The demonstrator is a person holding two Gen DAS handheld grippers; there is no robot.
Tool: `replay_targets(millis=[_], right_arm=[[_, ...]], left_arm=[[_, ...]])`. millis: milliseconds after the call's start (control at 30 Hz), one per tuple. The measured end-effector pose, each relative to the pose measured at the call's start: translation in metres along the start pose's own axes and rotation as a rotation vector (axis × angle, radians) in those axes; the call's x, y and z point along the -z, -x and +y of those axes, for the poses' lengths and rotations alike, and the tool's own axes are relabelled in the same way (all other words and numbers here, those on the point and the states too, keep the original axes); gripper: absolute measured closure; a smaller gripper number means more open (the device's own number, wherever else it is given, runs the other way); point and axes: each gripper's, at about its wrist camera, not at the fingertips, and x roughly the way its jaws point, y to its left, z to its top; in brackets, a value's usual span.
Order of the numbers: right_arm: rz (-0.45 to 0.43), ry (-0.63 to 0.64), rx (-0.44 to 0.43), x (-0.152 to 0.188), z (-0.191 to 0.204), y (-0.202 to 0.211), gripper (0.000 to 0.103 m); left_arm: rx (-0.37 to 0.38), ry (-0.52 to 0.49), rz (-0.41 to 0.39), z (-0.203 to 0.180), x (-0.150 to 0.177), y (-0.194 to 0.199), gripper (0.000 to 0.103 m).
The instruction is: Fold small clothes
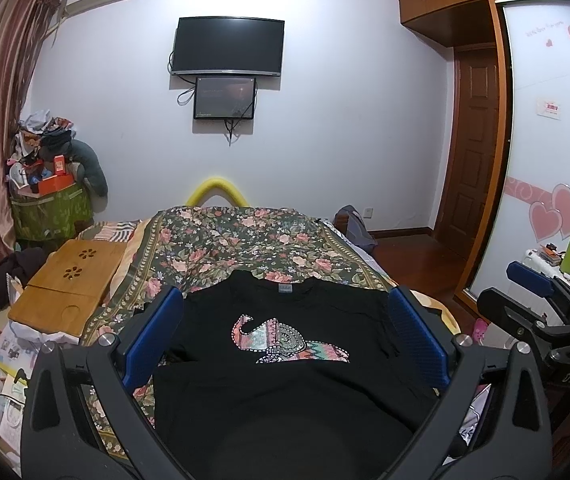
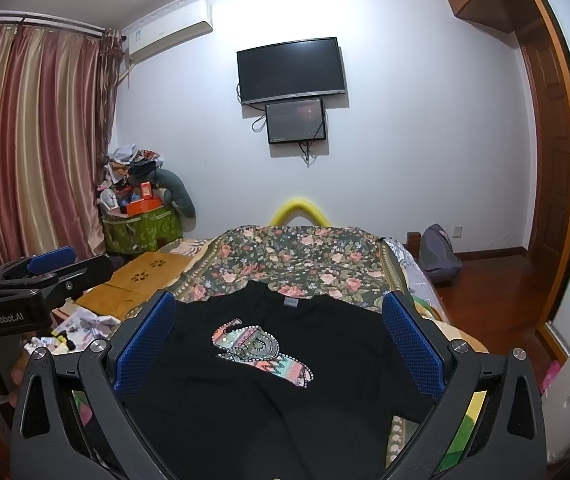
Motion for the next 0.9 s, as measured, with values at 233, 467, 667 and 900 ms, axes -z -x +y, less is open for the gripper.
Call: replay_targets(millis=[233,467,667,900], right_arm=[[0.021,0.039,0.036,-0.001,-0.007,-0.020,0.001],[0.064,0.065,0.057,-0.003,-0.028,-0.061,0.001],[0.126,0.116,0.072,0.000,-0.045,-0.103,0.001],[0.254,0.153,0.034,0.008,-0.077,-0.172,0.001]], left_arm=[[-0.022,0.011,0.010,0.015,-0.003,-0.023,0.000],[-0.095,0.065,0.076,0.057,-0.013,-0.084,0.000],[-0.119,0.093,0.206,0.107,-0.016,-0.160,0.000],[-0.128,0.033,0.406,0.139,-0.003,-0.265,0.000]])
